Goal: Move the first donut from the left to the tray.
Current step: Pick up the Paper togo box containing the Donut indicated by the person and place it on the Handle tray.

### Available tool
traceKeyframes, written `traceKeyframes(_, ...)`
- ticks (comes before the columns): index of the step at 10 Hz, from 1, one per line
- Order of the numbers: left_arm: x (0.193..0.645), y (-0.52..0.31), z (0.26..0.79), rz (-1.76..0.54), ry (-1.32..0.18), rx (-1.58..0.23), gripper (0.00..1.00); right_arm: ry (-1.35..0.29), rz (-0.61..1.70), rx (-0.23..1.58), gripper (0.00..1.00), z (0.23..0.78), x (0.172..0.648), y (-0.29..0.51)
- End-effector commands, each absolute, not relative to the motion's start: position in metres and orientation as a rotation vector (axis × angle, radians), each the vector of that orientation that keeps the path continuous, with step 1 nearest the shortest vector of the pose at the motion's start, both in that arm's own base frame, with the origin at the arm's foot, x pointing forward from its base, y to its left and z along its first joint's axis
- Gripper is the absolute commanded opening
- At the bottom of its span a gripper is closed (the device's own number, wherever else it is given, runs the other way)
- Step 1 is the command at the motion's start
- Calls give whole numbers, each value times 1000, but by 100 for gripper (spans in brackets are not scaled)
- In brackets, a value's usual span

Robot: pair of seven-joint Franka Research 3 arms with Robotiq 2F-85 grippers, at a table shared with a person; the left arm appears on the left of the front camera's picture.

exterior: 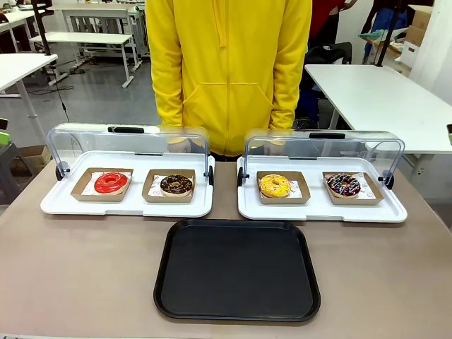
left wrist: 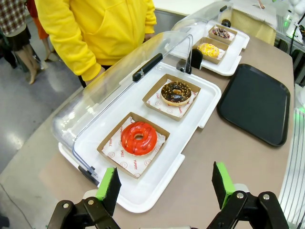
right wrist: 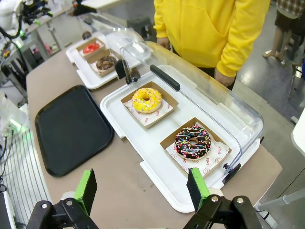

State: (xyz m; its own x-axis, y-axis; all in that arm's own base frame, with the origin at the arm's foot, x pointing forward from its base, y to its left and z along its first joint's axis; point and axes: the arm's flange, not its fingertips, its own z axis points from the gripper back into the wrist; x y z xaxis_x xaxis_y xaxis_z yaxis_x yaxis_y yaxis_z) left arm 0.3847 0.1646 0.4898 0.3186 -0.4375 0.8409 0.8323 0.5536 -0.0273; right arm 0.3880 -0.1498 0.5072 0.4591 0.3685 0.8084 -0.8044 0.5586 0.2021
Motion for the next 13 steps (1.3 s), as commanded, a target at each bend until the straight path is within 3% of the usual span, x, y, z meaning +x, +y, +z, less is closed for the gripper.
traceKeyframes(1, 387, 166, 490, -898, -932, -520, 100, -824, 801, 637, 100, 508, 392, -151)
traceKeyframes(13, 387, 166, 490, -898, -932, -520, 100, -824, 801, 637, 100, 508, 392, -151)
